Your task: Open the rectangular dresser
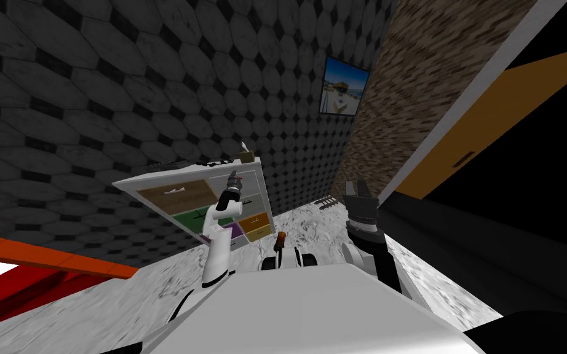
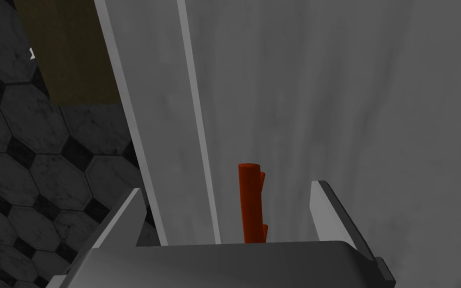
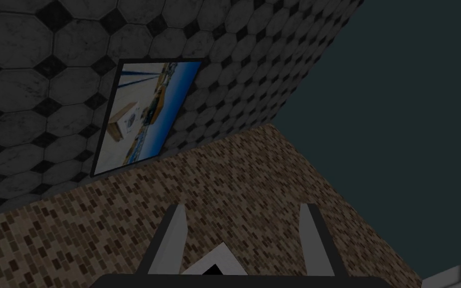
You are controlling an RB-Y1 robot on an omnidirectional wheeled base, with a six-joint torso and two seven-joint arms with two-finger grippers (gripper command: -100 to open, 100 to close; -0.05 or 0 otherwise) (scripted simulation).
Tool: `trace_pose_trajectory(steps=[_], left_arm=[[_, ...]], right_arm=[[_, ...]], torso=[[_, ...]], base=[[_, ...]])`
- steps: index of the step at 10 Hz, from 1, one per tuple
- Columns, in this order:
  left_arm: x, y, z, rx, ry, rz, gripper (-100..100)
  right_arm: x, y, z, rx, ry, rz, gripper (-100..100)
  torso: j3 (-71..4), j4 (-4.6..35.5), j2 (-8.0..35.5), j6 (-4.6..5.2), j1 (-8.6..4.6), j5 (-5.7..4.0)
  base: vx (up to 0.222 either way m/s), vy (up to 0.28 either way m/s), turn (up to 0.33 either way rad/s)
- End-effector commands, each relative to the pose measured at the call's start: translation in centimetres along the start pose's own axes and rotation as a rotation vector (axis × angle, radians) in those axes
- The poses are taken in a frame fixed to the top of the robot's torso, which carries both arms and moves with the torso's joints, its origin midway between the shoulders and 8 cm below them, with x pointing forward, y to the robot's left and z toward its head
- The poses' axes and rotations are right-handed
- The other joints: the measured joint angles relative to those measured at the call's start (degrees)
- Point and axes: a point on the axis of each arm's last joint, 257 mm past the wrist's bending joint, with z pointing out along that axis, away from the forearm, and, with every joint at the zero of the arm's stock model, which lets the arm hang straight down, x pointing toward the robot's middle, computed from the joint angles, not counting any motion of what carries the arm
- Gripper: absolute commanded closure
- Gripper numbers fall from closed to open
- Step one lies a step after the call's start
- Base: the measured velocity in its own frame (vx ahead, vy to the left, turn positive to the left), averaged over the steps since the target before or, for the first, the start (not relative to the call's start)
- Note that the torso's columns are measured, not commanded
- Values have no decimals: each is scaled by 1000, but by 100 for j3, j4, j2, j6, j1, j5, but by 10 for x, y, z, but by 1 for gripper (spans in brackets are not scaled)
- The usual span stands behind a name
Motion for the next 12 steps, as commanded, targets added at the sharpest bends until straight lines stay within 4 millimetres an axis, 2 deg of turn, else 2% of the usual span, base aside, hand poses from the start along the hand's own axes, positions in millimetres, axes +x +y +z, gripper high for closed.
trace_pose_trajectory(steps=[1, 4, 5, 7, 12], left_arm=[[-5, 1, 5, -7, -41, 13, -100], [-8, 2, 9, -14, -71, 18, -100], [-7, 2, 8, -12, -63, 18, 100], [-3, 1, 2, -3, -18, 8, 100], [11, 2, -14, 2, 82, -14, 100]], right_arm=[[0, 0, 0, 0, 0, 0, 0], [0, 0, 0, 0, 0, 0, 0], [0, 0, 0, 0, 0, 0, 0], [0, 0, 0, 0, 0, 0, 0], [0, 0, 0, 0, 0, 0, 0]], torso=[[-1, 0, -3, 0, 11, 4], [-6, -3, -9, 3, -13, -4], [-9, -4, -16, -5, -14, -4], [-12, 34, -12, -20, -26, -30], [15, 22, 24, -12, -4, -9]], base=[[-54, 78, -79], [-53, 49, -158], [21, -15, 210], [81, -99, 242], [85, -87, 231]])
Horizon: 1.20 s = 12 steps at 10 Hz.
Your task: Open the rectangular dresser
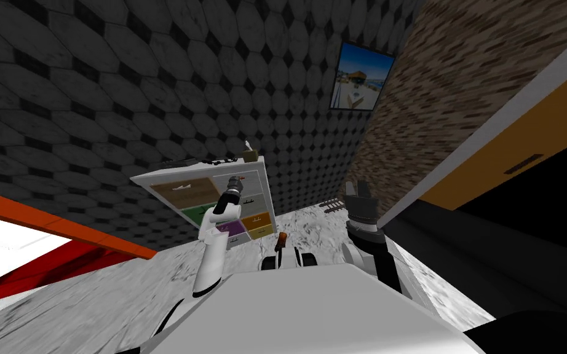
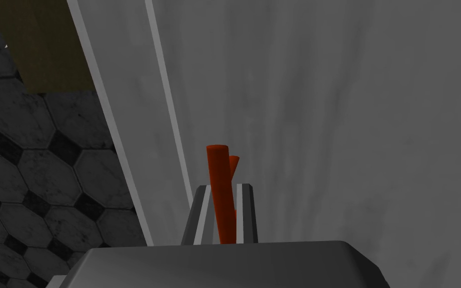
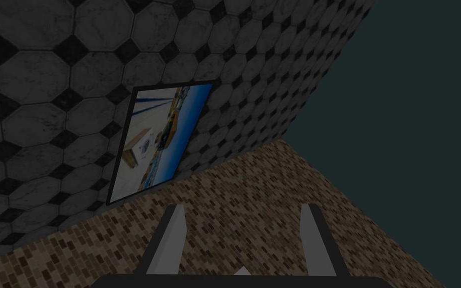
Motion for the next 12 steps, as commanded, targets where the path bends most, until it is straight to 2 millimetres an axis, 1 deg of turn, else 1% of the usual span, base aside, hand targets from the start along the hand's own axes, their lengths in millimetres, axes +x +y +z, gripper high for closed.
trace_pose_trajectory(steps=[1, 3, 4, 5, 7, 8, 12], left_arm=[[7, -3, -7, 7, 45, -12, 100], [16, 0, -16, -1, 100, -26, 100], [14, 1, -14, -2, 83, -22, 100], [20, -1, -6, -1, 97, -26, 100], [25, -3, 3, 2, 108, -29, 100], [31, -6, 12, 5, 119, -30, 100], [42, -13, 29, 10, 139, -32, 100]], right_arm=[[0, 0, 0, 0, 0, 0, 0], [0, 0, 0, 0, 0, 0, 0], [0, 0, 0, 0, 0, 0, 0], [0, 0, 0, 0, 0, 0, 0], [0, 0, 0, 0, 0, 0, 0], [0, 0, 0, 0, 0, 0, 0], [0, 0, 0, 0, 0, 0, 0]], torso=[[0, -2, 1, 13, 2, 0], [-9, -9, -16, -1, -4, 2], [-13, -15, -21, 1, -6, 4], [-15, -17, -22, 21, 3, 5], [2, -14, 2, 22, -17, 2], [2, -10, 2, 22, -23, -2], [-9, 12, -12, 23, -39, -22]], base=[[37, -46, 140], [62, -89, 242], [23, -48, 74], [-64, -20, 47], [-141, -25, 35], [-189, -14, 50], [-123, -23, 30]])
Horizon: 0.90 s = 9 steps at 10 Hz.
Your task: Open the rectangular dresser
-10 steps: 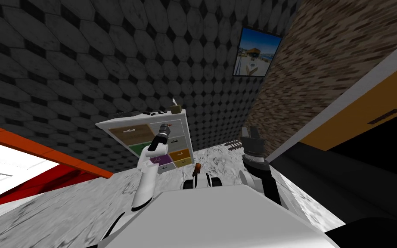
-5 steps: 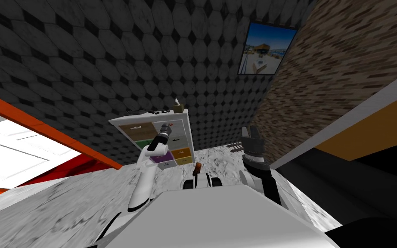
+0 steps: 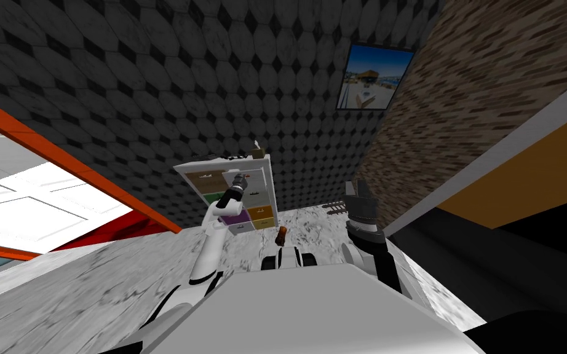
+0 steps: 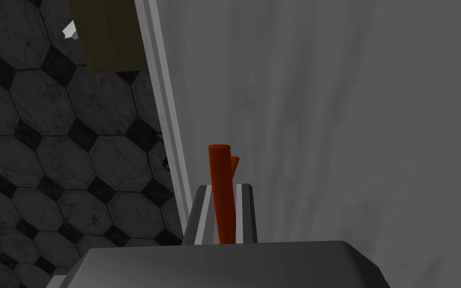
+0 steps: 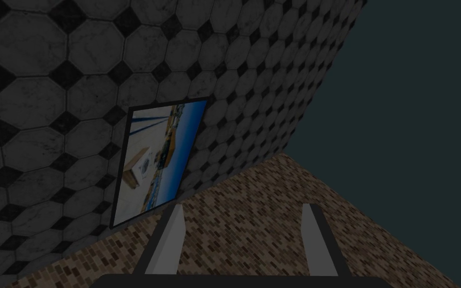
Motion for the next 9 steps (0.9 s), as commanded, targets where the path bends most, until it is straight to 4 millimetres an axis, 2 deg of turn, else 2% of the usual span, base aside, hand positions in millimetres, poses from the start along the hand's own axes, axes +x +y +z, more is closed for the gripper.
trace_pose_trajectory(steps=[1, 2, 3, 4, 5, 6, 7, 9], left_arm=[[2, -2, 5, -1, 4, 0, 100], [14, -13, 19, 35, 38, 0, 100], [16, -17, 24, 47, 42, -3, 100], [15, -11, 29, 33, 39, -4, 100], [11, 7, 33, -3, 30, -4, 100], [23, -9, 42, 44, 62, -2, 100], [24, -8, 48, 48, 62, -5, 100], [19, 17, 59, -7, 50, -7, 100]], right_arm=[[0, 0, 0, 0, 0, 0, 0], [0, 0, 0, 0, 0, 0, 0], [0, 0, 0, 0, 0, 0, 0], [0, 0, 0, 0, 0, 0, 0], [0, 0, 0, 0, 0, 0, 0], [0, 0, 0, 0, 0, 0, 0], [0, 0, 0, 0, 0, 0, 0], [0, 0, 0, 0, 0, 0, 0]], torso=[[6, 7, 10, 2, -7, -5], [4, -4, 3, -2, -1, 2], [12, -2, 21, 13, -8, 1], [20, 14, 31, 13, -13, -7], [14, 10, 19, 7, -15, -6], [2, -9, -2, 2, -9, 2], [8, -9, 13, 9, -3, 5], [9, 1, 10, 11, -13, -2]], base=[[-37, -2, 10], [-104, -5, 64], [-128, 11, 15], [-66, 13, -21], [-15, -1, -11], [-99, -1, 41], [-123, -1, 18], [-35, -2, -5]])
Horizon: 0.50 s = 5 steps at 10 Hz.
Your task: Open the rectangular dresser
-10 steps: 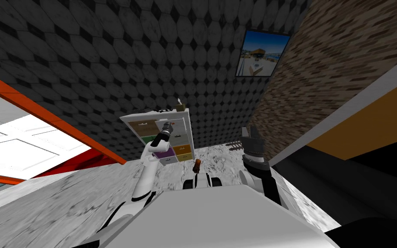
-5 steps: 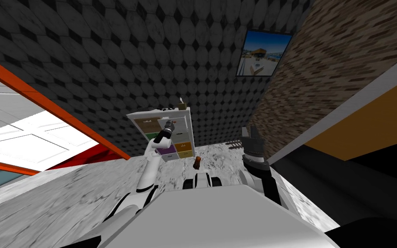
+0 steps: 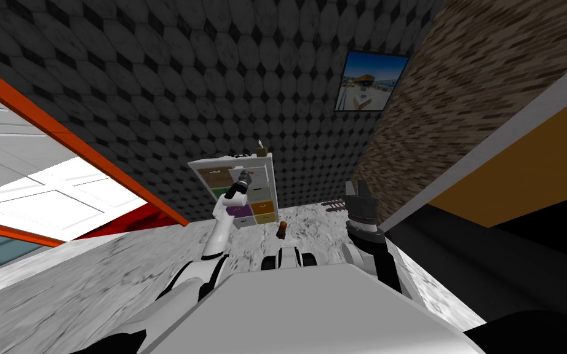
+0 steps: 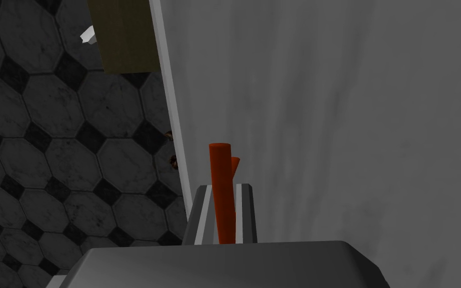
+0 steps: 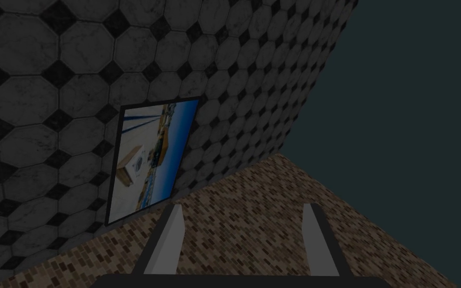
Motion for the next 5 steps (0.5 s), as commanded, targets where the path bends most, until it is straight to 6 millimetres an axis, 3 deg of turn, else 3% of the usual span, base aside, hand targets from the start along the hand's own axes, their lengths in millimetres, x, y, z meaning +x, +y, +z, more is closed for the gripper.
trace_pose_trajectory(steps=[1, 3, 5], left_arm=[[13, -8, 17, 30, 28, 0, 100], [15, -14, 27, 42, 31, -4, 100], [8, 17, 31, -17, 16, -5, 100]], right_arm=[[0, 0, 0, 0, 0, 0, 0], [0, 0, 0, 0, 0, 0, 0], [0, 0, 0, 0, 0, 0, 0]], torso=[[-14, -20, -22, 0, 3, 7], [9, 2, 15, 11, -8, -2], [-6, -4, -10, 13, -22, -8]], base=[[-98, 14, 45], [-95, -2, 9], [1, -7, -4]])
